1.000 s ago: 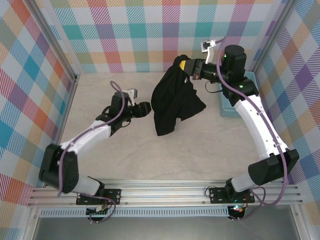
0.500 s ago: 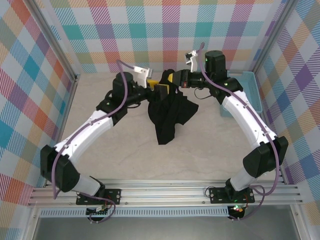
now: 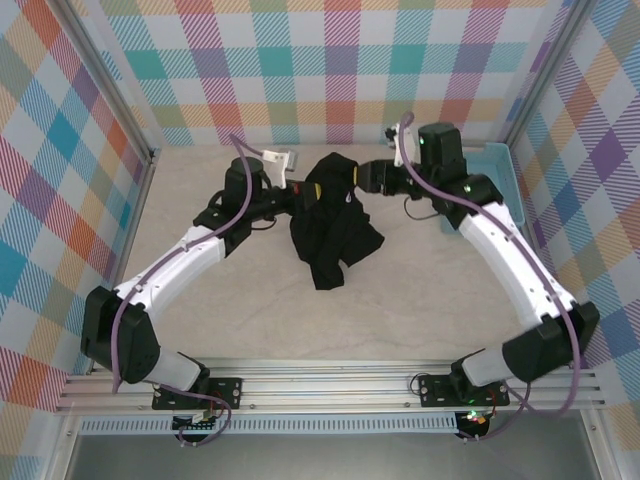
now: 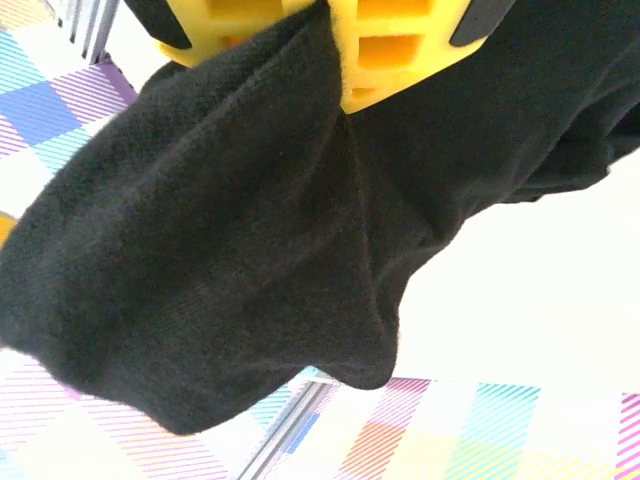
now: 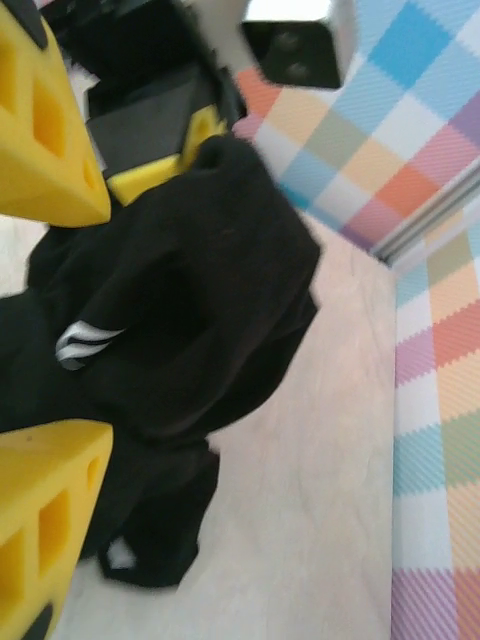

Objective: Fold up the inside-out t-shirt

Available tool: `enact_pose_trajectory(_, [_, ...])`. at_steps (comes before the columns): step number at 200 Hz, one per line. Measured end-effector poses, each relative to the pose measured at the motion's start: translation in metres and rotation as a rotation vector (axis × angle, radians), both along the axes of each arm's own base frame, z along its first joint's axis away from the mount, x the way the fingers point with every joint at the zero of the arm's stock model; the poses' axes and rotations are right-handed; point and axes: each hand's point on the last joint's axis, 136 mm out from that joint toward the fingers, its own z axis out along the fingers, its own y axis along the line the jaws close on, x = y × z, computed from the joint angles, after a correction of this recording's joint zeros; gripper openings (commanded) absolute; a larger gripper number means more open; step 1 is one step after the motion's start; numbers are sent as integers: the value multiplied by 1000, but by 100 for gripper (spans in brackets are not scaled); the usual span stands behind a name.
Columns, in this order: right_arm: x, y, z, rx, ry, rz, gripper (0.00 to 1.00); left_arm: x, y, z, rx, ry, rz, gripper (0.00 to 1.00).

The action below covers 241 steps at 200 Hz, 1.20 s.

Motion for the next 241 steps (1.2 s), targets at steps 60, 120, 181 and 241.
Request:
enact_pose_trajectory(60, [-22, 32, -94, -59, 141, 56, 62, -13, 7, 25, -71, -15, 0, 0])
enact_pose_trajectory(120, [4, -9, -123, -126, 166, -137, 7, -18, 26, 47, -132, -26, 54, 0])
enact_pose_trajectory(181, [3, -114, -188, -248, 313, -424, 41, -2, 81, 92, -343, -27, 180, 0])
enact_pose_trajectory(241, [-2, -65, -96, -95, -5, -193, 75, -19, 73, 125, -402, -111, 43, 0])
